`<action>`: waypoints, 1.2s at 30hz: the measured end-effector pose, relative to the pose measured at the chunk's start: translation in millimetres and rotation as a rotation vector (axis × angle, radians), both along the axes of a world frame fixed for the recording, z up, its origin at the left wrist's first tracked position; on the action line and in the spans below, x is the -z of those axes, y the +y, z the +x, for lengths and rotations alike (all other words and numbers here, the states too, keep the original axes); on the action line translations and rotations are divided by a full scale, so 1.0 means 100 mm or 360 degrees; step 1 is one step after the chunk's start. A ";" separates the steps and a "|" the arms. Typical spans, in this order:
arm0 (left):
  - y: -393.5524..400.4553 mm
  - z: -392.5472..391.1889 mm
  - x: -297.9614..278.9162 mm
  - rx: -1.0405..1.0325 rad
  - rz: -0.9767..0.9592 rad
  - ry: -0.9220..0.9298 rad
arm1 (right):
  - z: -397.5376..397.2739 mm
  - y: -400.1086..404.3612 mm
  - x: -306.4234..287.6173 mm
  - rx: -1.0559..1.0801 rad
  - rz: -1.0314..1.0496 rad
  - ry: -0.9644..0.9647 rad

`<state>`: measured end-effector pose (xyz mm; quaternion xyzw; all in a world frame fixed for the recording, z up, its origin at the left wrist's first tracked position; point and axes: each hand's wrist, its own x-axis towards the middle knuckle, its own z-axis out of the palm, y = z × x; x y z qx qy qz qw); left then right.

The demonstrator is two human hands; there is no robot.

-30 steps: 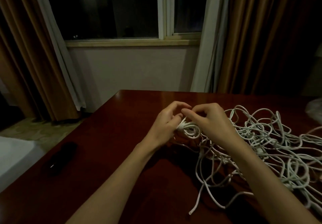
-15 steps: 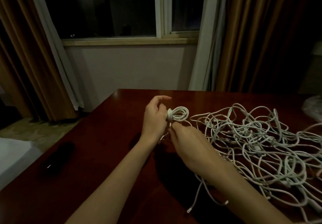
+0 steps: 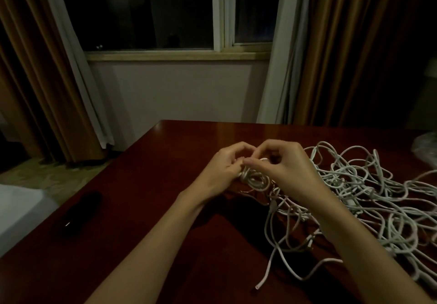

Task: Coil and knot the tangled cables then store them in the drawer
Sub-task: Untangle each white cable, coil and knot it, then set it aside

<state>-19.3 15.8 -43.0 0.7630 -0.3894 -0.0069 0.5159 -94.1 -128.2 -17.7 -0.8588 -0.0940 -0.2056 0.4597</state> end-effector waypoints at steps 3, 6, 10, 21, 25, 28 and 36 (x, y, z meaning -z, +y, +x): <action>-0.08 -0.06 0.00 0.0097 -0.0079 0.0140 | 0.02 -0.11 -0.04 -0.0118 0.0269 0.0134; -0.12 -0.09 -0.02 0.0169 -0.0267 0.0407 | 0.01 -0.16 0.01 -0.0250 0.0744 0.0262; -0.19 -0.15 -0.04 0.0149 -0.0606 0.0621 | 0.04 -0.05 0.15 -0.0332 0.1292 0.0330; -0.19 -0.10 -0.01 0.0099 -0.0599 0.0690 | 0.03 -0.07 0.21 -0.0009 0.0701 0.0084; -0.18 -0.04 0.01 0.0047 -0.0602 0.0744 | 0.03 -0.07 0.22 0.0161 0.0541 -0.0085; -0.16 0.02 0.05 0.0002 -0.0487 0.0771 | 0.02 -0.12 0.18 0.0154 0.0662 -0.0112; -0.12 0.01 0.00 0.0103 -0.0406 0.0945 | 0.04 -0.16 0.19 0.0126 0.0685 -0.0078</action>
